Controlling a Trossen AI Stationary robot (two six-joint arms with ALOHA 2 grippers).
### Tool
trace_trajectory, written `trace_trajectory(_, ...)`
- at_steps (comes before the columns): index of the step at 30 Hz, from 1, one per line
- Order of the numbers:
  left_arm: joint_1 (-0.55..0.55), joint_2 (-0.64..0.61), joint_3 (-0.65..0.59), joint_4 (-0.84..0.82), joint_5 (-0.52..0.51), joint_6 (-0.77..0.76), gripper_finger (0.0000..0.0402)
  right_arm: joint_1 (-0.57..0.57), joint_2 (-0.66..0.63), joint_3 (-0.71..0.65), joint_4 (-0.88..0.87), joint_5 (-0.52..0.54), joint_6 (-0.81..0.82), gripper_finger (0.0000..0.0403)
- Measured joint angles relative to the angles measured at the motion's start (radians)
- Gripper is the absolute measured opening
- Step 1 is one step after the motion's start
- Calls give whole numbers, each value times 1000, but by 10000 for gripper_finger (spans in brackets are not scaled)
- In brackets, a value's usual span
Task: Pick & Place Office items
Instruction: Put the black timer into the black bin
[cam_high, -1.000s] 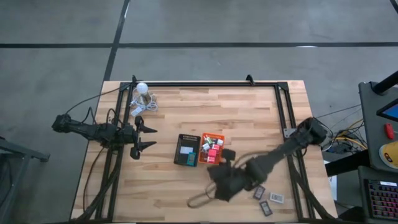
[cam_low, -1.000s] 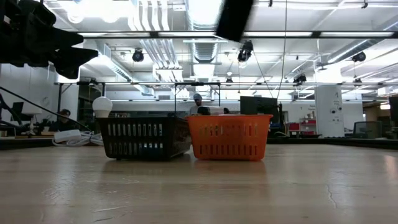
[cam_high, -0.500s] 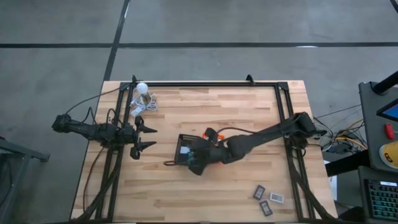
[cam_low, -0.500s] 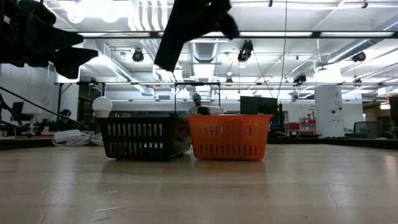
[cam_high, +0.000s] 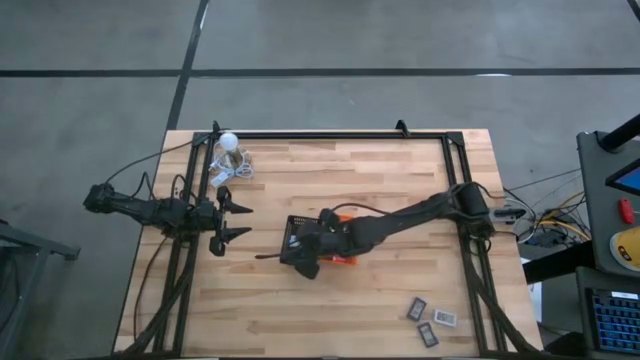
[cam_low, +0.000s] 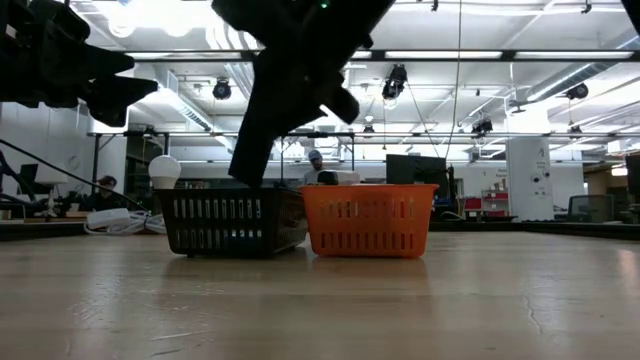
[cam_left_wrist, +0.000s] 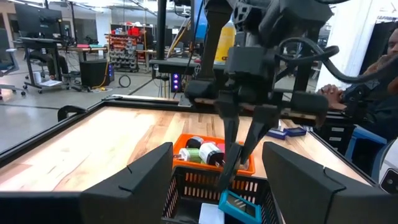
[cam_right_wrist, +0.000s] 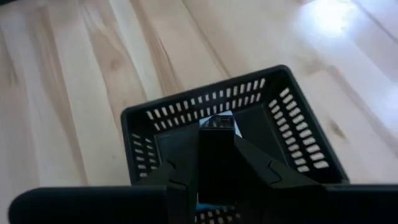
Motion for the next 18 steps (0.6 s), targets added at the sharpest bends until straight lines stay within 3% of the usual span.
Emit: trace_trajectory(18, 0, 1, 0, 0, 0, 0, 252, -12, 105, 0, 48, -54, -1, 66)
